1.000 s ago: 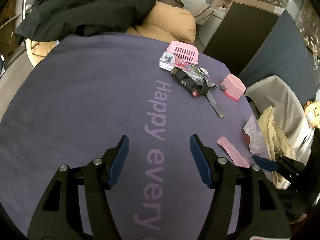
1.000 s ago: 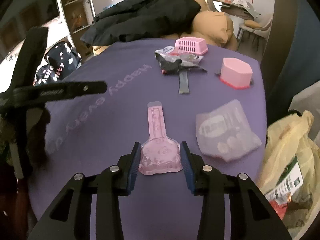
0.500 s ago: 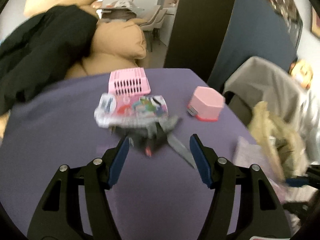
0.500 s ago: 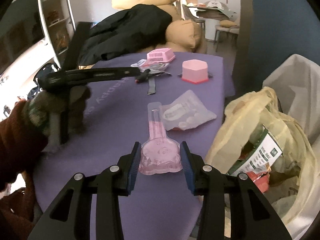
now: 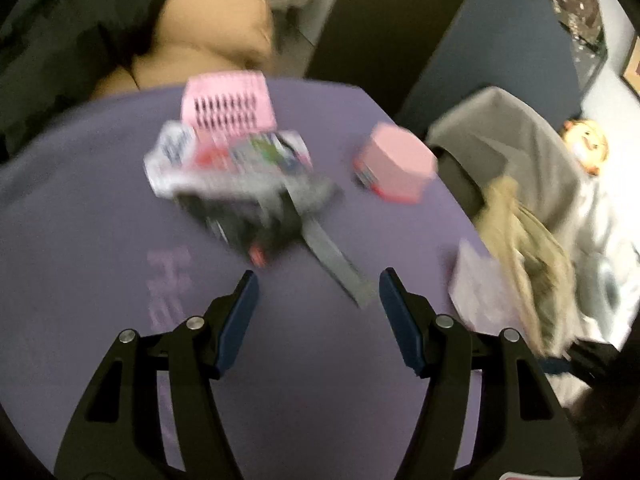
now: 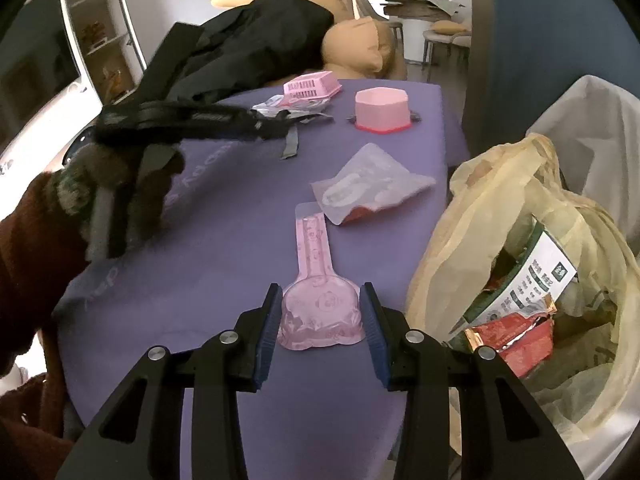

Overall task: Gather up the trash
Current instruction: 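Grasp the pink candy stick with the right tool while the left tool grasps the black strap, then carry the candy stick and black strap over the yellow trash bag with both tools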

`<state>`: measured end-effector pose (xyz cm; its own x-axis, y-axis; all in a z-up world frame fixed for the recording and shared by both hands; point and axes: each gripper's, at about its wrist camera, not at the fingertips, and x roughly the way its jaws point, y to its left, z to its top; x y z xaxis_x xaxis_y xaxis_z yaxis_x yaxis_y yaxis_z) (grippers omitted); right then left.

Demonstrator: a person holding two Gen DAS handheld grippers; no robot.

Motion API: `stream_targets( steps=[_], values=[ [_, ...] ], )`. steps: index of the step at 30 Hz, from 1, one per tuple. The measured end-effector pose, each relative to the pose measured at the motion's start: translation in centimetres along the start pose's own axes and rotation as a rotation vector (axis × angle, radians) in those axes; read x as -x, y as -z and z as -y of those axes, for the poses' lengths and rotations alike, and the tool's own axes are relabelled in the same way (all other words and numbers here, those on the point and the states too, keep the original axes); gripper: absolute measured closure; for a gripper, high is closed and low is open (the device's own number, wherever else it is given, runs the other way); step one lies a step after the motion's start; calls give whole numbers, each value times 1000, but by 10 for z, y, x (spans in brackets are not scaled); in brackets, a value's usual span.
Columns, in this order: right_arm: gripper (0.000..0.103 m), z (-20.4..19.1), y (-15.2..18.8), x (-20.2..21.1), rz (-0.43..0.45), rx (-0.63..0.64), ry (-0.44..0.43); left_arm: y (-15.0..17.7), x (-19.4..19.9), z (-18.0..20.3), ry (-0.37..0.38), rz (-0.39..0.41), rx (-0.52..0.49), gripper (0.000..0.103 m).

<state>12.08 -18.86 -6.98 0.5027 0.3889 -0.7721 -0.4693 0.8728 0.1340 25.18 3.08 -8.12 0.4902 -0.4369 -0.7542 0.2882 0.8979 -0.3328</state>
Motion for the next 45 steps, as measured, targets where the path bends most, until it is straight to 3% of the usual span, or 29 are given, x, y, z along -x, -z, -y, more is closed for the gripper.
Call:
stream_targets(
  steps=[3, 9, 18, 19, 24, 30, 36, 45],
  values=[
    [65, -3, 0, -2, 5, 16, 13, 11, 11, 8, -22, 21, -29, 43],
    [65, -5, 1, -3, 6, 28, 20, -1, 5, 11, -200, 92, -42, 43],
    [65, -9, 3, -1, 8, 48, 38, -24, -17, 8, -271, 94, -29, 48],
    [65, -9, 3, -2, 8, 50, 40, -25, -20, 9, -275, 88, -32, 59],
    [65, -10, 2, -1, -1, 44, 32, -19, -10, 11, -223, 93, -41, 86],
    [65, -15, 0, 3, 14, 54, -12, 20, 41, 22, -172, 161, -16, 86],
    [65, -26, -9, 9, 45, 109, -15, 51, 75, 27, -191, 178, 27, 86],
    [65, -21, -26, 29, 83, 128, 42, 45, 112, 35, -233, 233, 63, 86]
  ],
)
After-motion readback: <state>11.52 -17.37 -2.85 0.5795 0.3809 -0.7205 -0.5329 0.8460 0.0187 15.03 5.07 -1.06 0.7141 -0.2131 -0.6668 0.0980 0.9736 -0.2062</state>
